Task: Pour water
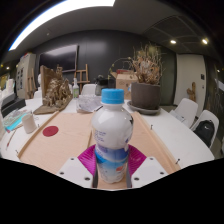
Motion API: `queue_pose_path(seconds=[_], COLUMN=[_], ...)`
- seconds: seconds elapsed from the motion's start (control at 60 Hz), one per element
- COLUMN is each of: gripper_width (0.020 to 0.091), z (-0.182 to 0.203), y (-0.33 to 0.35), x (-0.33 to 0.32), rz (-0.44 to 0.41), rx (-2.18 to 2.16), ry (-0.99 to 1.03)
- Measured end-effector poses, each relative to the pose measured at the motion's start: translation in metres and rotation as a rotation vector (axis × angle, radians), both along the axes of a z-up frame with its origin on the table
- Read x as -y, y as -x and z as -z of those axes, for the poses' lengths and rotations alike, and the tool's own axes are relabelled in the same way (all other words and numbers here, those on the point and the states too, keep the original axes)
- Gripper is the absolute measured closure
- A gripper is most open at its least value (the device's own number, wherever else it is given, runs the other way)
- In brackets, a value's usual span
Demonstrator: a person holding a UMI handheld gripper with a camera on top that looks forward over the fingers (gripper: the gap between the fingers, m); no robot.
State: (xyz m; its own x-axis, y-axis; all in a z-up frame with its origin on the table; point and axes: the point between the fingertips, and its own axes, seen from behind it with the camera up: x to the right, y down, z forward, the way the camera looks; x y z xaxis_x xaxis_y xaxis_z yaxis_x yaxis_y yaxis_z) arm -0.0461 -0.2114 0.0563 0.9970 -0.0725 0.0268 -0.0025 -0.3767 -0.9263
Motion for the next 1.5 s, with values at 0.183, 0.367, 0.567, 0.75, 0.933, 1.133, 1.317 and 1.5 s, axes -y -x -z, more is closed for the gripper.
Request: queue_pose_path(seconds=[0.183, 0.367, 0.567, 0.75, 0.933, 1.133, 1.317, 1.5], gripper_width=[0.0744, 0.0744, 0.0745, 0.0747, 0.0749, 0.0749, 0.0748, 0.0747], z=[-0.01, -0.078, -0.175, -0.207, -0.174, -0.136, -0.117, -0.124], y=[0.0, 0.009, 0.086, 0.193, 0.285, 0.328, 0.335, 0.324], x=[-0.003, -0.025, -0.08, -0.132, -0.165, -0.184, -0.19, -0.181], rz=[0.028, 0.078, 0.069, -0.03, -0.173, -0.287, -0.335, -0.302], rx=[0.08, 0.291, 0.691, 1.163, 1.601, 1.954, 2.013, 1.692], ry=[0.017, -0.012, -0.058, -0.106, -0.102, -0.074, -0.037, -0.018])
